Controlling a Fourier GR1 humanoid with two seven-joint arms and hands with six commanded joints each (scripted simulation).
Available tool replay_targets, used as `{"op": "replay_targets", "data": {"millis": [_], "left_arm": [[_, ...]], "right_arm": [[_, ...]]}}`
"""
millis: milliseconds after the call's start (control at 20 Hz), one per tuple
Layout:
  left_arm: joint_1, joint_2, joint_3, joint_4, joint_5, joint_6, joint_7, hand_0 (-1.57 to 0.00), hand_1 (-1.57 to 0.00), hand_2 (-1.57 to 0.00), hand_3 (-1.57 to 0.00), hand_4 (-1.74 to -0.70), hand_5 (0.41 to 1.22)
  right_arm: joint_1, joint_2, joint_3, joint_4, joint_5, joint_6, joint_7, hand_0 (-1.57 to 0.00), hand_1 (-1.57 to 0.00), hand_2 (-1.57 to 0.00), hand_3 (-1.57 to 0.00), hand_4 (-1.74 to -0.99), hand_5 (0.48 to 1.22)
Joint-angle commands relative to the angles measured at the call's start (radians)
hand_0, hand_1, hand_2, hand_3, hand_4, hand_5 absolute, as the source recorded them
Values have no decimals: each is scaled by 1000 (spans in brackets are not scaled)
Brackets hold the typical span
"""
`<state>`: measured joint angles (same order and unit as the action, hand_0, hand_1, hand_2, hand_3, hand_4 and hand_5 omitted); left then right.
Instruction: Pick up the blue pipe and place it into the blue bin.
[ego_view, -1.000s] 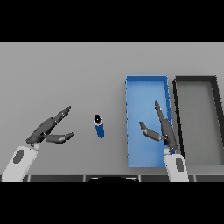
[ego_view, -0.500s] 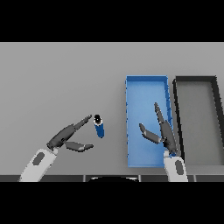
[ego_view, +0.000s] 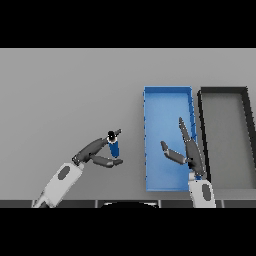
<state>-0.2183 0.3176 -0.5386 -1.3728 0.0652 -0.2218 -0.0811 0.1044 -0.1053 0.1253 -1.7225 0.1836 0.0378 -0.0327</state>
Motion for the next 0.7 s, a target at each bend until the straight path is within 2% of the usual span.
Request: {"op": "replay_targets", "data": {"millis": [0,150,200,250,350,400,500,550,650], "left_arm": [[-12,-21,4,12,18,-11,-17,1,1,1,1,-1153,479],[-31,-61,14,50,37,-14,-44,1,1,-1,1,-1215,533],[-37,-75,19,59,44,-10,-54,1,-2,-39,-6,-1240,558],[-39,-95,18,61,50,-3,-49,1,-40,-110,-43,-1267,585],[-35,-111,20,61,51,14,-45,-100,-265,-357,-215,-1317,651],[-25,-125,24,70,73,4,-45,-289,-458,-539,-486,-1342,765],[-19,-138,15,62,65,20,-29,-717,-856,-901,-877,-1477,929],[-22,-138,10,58,54,18,-26,-888,-999,-1035,-1009,-1526,988],[-32,-137,-3,68,50,7,-50,-1134,-1205,-1228,-1174,-1600,1072]], "right_arm": [[3,0,2,-4,2,0,7,1,1,1,1,-1202,606],[2,-4,-10,-6,-16,5,5,1,1,1,1,-1206,606],[16,2,0,-4,-7,4,-11,1,1,1,1,-1204,605],[14,-2,-2,-1,-1,2,-1,1,1,1,1,-1196,603],[13,0,-8,-7,-12,1,10,1,1,1,1,-1198,605],[6,-3,-12,6,-13,4,13,1,1,1,1,-1199,605],[3,-4,-13,5,-17,7,4,1,1,1,1,-1198,604],[-1,-3,-9,10,-15,8,3,1,1,1,1,-1195,604],[-5,10,-3,1,-10,-1,13,1,1,1,1,-1198,604]]}}
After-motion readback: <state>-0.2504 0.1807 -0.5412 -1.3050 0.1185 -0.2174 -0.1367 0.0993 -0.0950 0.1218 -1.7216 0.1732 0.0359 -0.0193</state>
